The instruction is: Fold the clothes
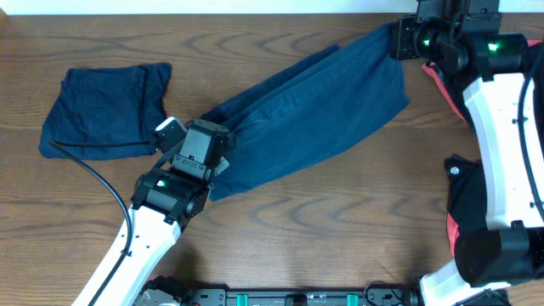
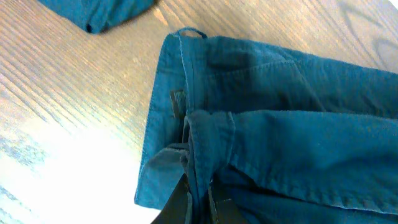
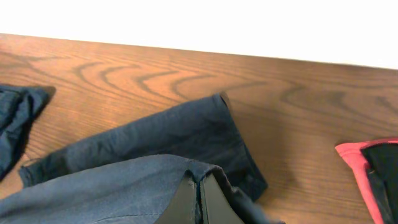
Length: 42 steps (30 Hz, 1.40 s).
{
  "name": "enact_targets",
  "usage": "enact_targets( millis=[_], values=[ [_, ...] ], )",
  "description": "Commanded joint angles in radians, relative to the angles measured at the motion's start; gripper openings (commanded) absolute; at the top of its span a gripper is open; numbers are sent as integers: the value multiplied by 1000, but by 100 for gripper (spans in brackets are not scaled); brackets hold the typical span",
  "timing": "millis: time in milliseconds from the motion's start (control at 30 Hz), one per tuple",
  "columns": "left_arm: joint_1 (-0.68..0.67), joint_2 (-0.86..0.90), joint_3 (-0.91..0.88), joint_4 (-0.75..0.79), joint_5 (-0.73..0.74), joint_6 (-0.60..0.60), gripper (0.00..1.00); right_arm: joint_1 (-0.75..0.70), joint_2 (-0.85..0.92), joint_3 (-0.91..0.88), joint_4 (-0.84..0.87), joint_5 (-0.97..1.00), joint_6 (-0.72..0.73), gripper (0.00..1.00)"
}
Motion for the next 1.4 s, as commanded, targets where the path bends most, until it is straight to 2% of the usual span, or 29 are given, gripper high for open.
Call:
enact_targets(
  millis=[0, 233, 533, 867, 900, 933, 967, 1000, 1033, 1067, 1133, 1233, 1300, 1367],
  values=[
    [17, -8, 5, 10, -107, 1, 6, -6, 79, -9, 23, 19, -7, 1],
    [45, 11, 5, 69, -109, 2, 6, 30, 179, -9, 148, 19, -24, 1],
    [49, 122, 5, 106, -134, 1, 6, 77, 286, -9, 314, 22, -29, 1],
    [50, 237, 5, 247, -327, -10, 6, 84, 421, -9, 435, 22, 50, 1],
    [50, 242, 5, 257, -336, -9, 6, 85, 422, -9, 439, 18, 50, 6],
    [51, 250, 5, 274, -351, -9, 6, 86, 426, -9, 441, 18, 50, 25],
    [55, 254, 5, 285, -352, -9, 17, 87, 426, -9, 442, 18, 50, 38],
    [63, 254, 5, 298, -351, -9, 36, 87, 426, -9, 441, 18, 50, 55],
    [71, 253, 5, 306, -351, -6, 55, 86, 422, -8, 440, 17, 50, 64],
    [79, 248, 6, 318, -349, 13, 68, 86, 416, -8, 437, 18, 50, 72],
    [96, 230, 10, 347, -348, 85, 88, 80, 399, -8, 429, 18, 49, 82],
    [113, 190, 21, 383, -348, 189, 95, 71, 359, -8, 412, 13, 47, 84],
    [121, 159, 24, 416, -348, 247, 95, 64, 330, -8, 388, -1, 36, 81],
    [122, 133, 24, 441, -346, 279, 94, 60, 301, -8, 332, -13, 9, 73]
  ],
)
